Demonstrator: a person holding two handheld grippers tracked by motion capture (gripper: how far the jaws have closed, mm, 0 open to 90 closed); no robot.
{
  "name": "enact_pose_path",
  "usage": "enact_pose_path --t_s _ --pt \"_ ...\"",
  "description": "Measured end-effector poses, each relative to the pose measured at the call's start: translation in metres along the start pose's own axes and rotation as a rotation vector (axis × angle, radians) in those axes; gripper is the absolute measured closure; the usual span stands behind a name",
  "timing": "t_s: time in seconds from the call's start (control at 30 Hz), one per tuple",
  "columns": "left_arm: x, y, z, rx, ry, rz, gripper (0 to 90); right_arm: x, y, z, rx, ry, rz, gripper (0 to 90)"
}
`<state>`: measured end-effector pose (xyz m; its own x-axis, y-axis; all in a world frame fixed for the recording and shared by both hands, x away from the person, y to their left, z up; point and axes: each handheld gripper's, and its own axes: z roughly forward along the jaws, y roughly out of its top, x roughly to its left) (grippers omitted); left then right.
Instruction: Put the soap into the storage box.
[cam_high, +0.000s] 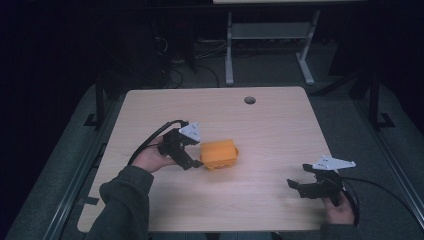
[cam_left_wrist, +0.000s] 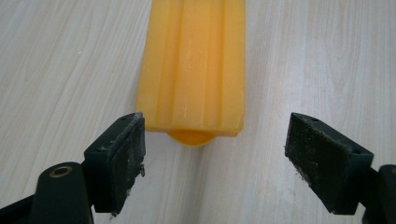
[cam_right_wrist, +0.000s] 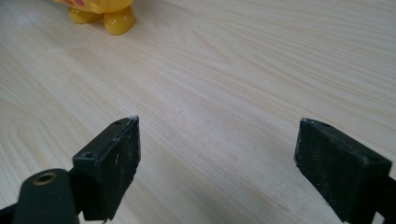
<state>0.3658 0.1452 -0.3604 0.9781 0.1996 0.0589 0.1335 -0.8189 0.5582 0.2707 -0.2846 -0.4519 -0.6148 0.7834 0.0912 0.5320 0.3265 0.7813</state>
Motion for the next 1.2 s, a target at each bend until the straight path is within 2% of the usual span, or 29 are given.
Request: enact_pose_path --t_s 0.03,0.07,0.13,0.17,0.23,0.37,0.47,0.53,0.7,0.73,0.83,1.0,1.2 --pt "0.000 -0.001 -0.001 0.004 -0.001 0.006 19.5 0.000 0.000 0.000 0.000 0.000 -0.001 14.0" --pt "-0.001 -0.002 -0.002 -0.001 0.000 -0.006 19.6 0.000 0.000 0.000 0.000 0.000 -0.003 13.9" --pt "-0.001 -0.005 -0.003 0.005 0.001 0.008 19.5 0.000 0.000 0.000 0.002 -0.002 -0.001 14.0" --pt "-0.002 -0.006 -0.003 -0.001 0.001 -0.003 19.5 0.000 0.000 0.000 0.004 -0.002 -0.002 13.9" --pt "-0.003 -0.007 -0.004 0.017 0.005 0.006 19.1 0.000 -0.001 0.000 0.005 -0.004 -0.001 13.9" --pt "-0.006 -0.008 -0.007 -0.005 0.013 0.005 19.0 -0.001 -0.001 -0.001 0.006 -0.006 0.004 13.9" --pt "-0.007 -0.012 -0.009 0.006 0.016 0.013 19.2 -0.001 -0.002 -0.001 0.004 -0.008 0.005 13.9" --pt "-0.008 -0.015 -0.008 -0.006 0.018 -0.003 19.2 -0.001 -0.002 -0.001 0.008 -0.007 0.004 13.9" --pt "-0.010 -0.021 -0.010 -0.001 0.014 0.003 19.2 -0.001 -0.002 -0.001 0.012 -0.009 0.002 13.9" --pt "-0.010 -0.022 -0.009 -0.002 0.010 -0.012 19.2 0.000 -0.002 -0.001 0.012 -0.010 0.003 14.0" --pt "-0.011 -0.027 -0.010 -0.008 0.011 -0.011 19.2 0.000 -0.002 -0.001 0.011 -0.012 0.004 13.9" --pt "-0.014 -0.036 -0.010 -0.013 0.009 -0.033 19.2 -0.001 -0.002 0.000 0.016 -0.013 0.004 13.9" --pt "-0.016 -0.046 -0.012 -0.008 0.013 -0.036 19.0 -0.001 -0.002 0.000 0.015 -0.019 0.006 13.9"
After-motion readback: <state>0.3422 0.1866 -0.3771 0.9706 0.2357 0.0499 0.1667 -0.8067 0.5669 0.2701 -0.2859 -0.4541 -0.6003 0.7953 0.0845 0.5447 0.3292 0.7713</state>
